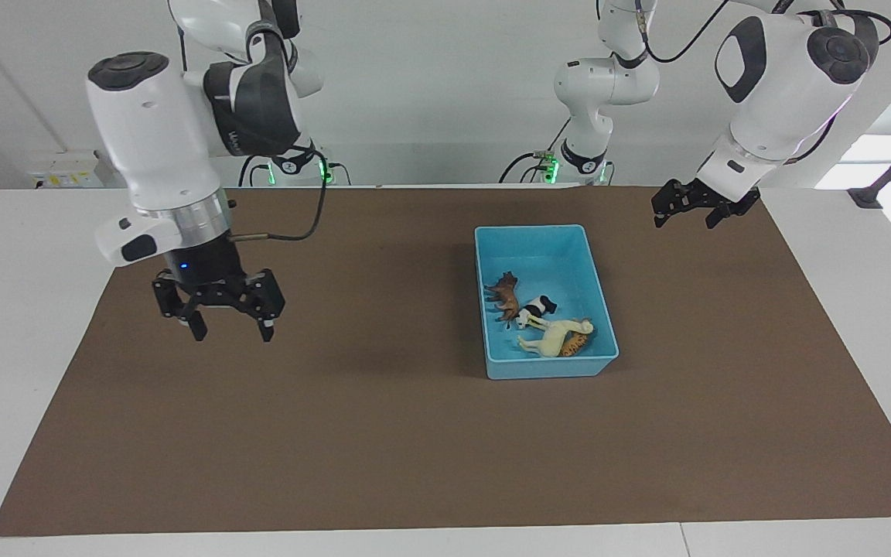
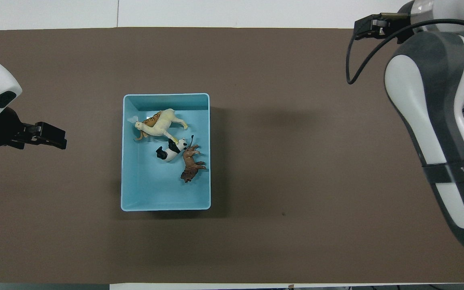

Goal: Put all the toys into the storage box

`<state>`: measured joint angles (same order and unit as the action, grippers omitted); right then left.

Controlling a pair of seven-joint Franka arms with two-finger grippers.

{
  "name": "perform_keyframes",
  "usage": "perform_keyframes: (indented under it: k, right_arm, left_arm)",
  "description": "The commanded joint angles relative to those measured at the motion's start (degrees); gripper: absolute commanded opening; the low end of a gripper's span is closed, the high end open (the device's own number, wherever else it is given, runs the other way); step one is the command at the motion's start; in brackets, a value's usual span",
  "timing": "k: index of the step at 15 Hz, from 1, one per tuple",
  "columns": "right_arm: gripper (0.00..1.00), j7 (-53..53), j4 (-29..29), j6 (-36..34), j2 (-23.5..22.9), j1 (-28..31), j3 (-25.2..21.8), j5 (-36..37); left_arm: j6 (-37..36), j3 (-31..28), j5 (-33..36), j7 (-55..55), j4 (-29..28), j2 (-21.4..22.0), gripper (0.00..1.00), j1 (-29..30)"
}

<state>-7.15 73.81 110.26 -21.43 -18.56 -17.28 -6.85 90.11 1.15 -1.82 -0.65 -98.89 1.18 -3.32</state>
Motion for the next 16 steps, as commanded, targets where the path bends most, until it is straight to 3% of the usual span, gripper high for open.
perform_keyframes:
  k: [1,4,9,11,14,16]
  right_arm:
    - [1.0,3.3,2.9,-6.8,3.5,3.3,0.8,0.0]
    - [1.0,7.8,3.7,-13.6,6.4,7.4,0.8,0.0]
    - [1.0,15.1,12.1,-19.9,17.5,12.8,1.4,0.8]
    - [1.0,14.8,12.5,-24.5,19.4,13.5,1.6,2.6]
    - [1.0,14.7,13.0,-27.0,21.5,18.3,8.1,7.0]
    - [1.0,14.8,15.2,-26.9,22.6,18.7,9.4,9.5]
  left_arm:
    - [-0.2,-0.2,-0.7,-0.8,-1.7,1.7,1.0,0.9]
    - [0.4,0.3,-0.7,-0.5,-1.7,1.7,1.0,1.5]
    - [0.4,0.3,-0.7,-0.3,-1.5,2.1,1.0,0.9]
    - [4.4,0.4,-0.7,-0.8,-1.7,1.8,1.0,0.8]
    - [5.3,0.6,-0.7,-0.7,-2.1,2.1,1.0,0.0]
    - [5.7,0.5,-0.7,-0.6,-1.8,2.1,1.0,0.1]
